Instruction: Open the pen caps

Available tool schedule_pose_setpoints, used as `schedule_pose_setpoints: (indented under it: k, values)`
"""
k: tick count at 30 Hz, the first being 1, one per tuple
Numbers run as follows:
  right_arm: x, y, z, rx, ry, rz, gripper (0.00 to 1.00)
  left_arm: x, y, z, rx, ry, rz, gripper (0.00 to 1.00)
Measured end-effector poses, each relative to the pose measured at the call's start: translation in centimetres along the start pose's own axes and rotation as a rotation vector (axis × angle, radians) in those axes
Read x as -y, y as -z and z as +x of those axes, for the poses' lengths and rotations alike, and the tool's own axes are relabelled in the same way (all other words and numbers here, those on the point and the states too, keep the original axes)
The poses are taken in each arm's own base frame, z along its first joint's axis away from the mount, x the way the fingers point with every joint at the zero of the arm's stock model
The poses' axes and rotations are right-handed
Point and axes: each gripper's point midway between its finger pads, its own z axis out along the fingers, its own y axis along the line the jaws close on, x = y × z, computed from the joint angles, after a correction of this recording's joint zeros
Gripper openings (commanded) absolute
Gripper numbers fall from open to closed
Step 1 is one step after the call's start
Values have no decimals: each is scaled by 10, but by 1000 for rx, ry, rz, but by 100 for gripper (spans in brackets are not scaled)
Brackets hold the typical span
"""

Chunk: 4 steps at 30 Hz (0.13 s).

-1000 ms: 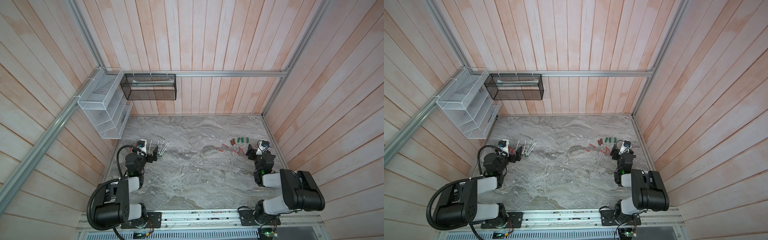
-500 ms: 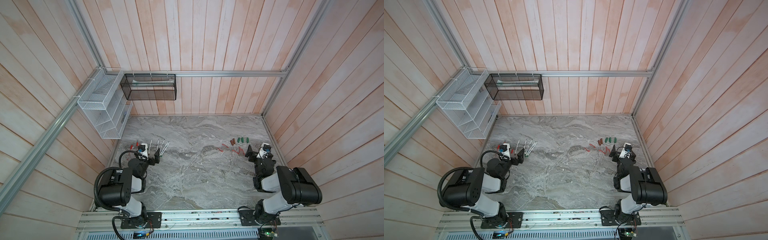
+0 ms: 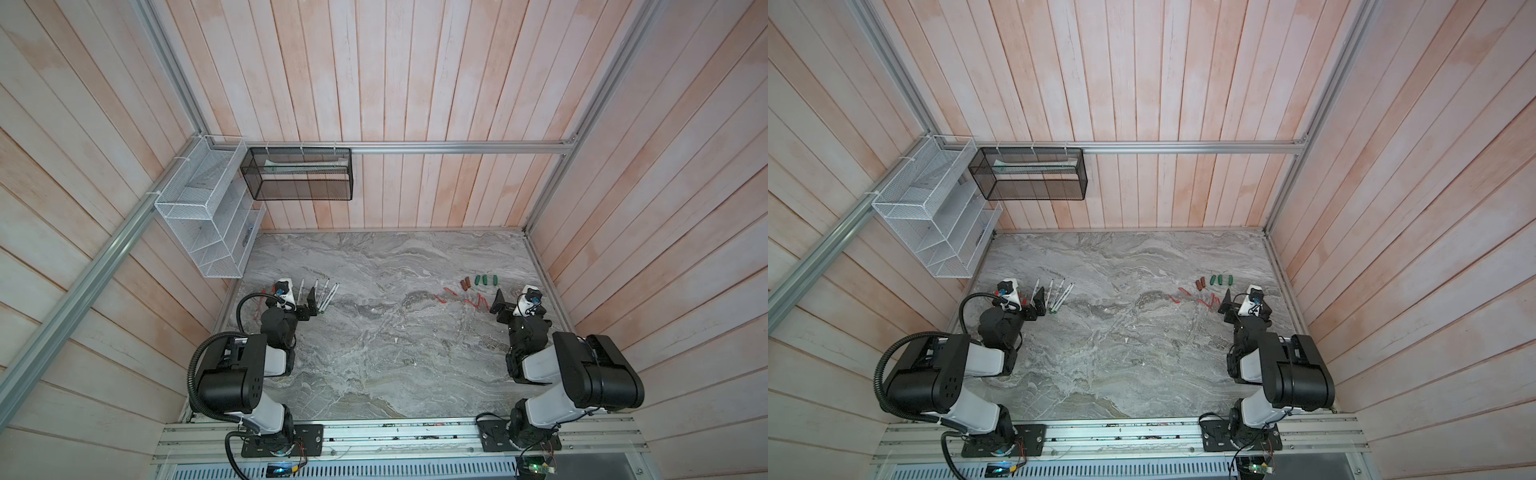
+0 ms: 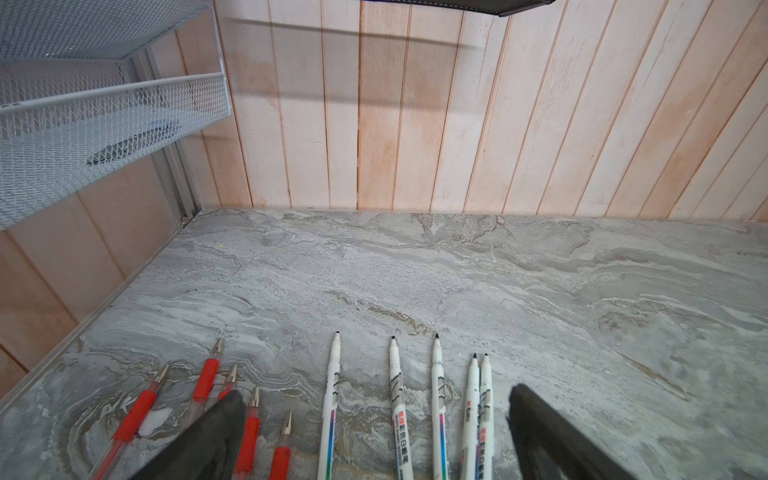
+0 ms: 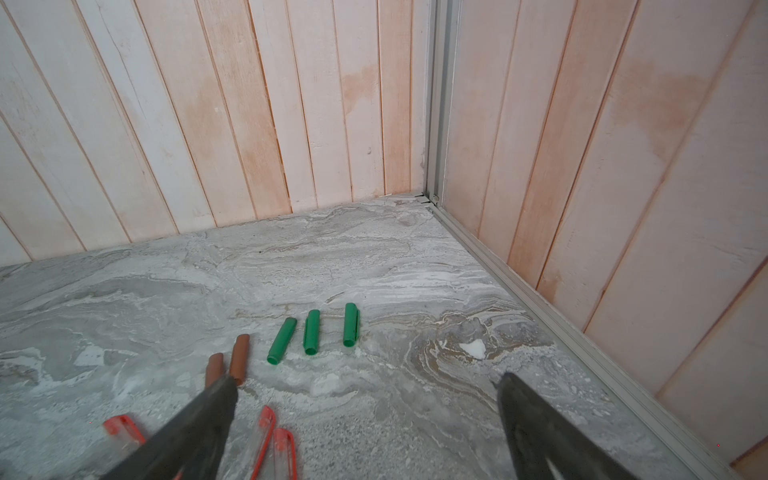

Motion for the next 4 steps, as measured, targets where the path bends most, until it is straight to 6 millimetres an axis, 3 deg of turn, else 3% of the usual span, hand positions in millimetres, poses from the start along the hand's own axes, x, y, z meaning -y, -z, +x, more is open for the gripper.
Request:
schedule_pose_setpoints:
  k: [4]
  values:
    - [0, 0, 0, 0, 0, 1, 98, -2, 0, 2, -9, 1, -10, 100]
